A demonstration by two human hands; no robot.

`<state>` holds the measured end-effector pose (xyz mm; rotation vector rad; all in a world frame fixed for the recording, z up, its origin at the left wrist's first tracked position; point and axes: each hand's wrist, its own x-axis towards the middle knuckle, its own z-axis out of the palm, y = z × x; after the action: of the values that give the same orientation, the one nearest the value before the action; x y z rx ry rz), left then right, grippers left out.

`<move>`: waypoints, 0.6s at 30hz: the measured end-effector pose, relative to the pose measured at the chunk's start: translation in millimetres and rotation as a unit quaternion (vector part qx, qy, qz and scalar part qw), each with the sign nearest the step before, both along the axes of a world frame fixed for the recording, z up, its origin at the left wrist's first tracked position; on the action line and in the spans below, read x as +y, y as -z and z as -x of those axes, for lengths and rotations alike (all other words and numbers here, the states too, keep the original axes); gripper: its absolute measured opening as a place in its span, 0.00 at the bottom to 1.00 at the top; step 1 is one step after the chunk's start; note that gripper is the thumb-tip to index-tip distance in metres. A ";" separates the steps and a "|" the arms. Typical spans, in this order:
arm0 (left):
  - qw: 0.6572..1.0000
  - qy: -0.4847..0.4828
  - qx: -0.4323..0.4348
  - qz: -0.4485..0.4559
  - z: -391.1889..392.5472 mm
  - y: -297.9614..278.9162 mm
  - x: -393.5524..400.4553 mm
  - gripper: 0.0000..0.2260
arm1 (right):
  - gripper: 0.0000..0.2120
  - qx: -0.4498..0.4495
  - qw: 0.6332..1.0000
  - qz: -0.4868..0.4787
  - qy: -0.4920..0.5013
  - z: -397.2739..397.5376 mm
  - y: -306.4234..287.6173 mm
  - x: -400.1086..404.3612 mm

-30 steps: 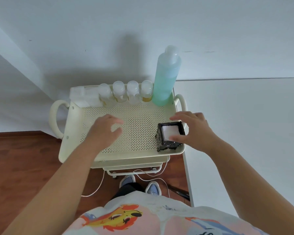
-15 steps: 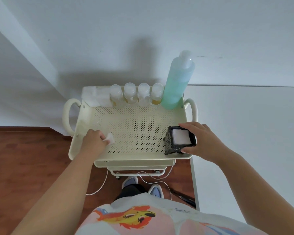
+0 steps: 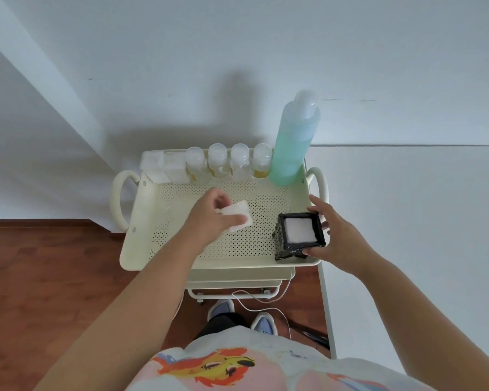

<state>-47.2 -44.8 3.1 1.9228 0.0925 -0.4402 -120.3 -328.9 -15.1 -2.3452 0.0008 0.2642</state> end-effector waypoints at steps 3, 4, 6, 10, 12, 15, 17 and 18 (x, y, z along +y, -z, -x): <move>0.996 0.076 -0.036 0.028 6.0 -24.0 -41.3 0.16 | 0.51 0.004 1.000 0.002 0.000 0.0 -0.6 -1.1; 0.994 0.096 -0.039 0.041 7.6 -27.9 -53.2 0.15 | 0.51 0.004 1.000 0.002 0.000 0.2 -0.9 -1.1; 0.990 0.126 -0.044 0.045 11.1 -32.0 -73.4 0.13 | 0.52 -0.001 1.000 -0.004 -0.001 1.6 -2.1 0.0; 0.982 0.175 -0.062 -0.033 16.9 -28.0 -96.4 0.12 | 0.56 -0.020 1.000 -0.006 -0.005 3.4 -4.4 1.6; 0.973 0.205 -0.072 -0.078 20.8 -22.9 -102.9 0.13 | 0.58 -0.026 1.000 -0.007 -0.009 3.4 -4.6 1.1; 0.960 0.220 -0.110 -0.133 24.8 -19.2 -109.4 0.13 | 0.59 -0.030 0.999 -0.007 -0.012 3.4 -4.7 0.8; 0.947 0.237 -0.149 -0.161 25.7 -19.0 -113.3 0.14 | 0.59 -0.031 0.999 -0.004 -0.015 2.9 -4.7 0.2; 0.940 0.247 -0.161 -0.170 26.3 -19.4 -115.2 0.14 | 0.60 -0.032 0.999 -0.001 -0.017 2.6 -4.7 -0.2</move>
<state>-73.5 -160.0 22.5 2.3347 -0.5767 -0.4517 -122.9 -329.1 -10.4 -2.3514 -0.0697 0.2046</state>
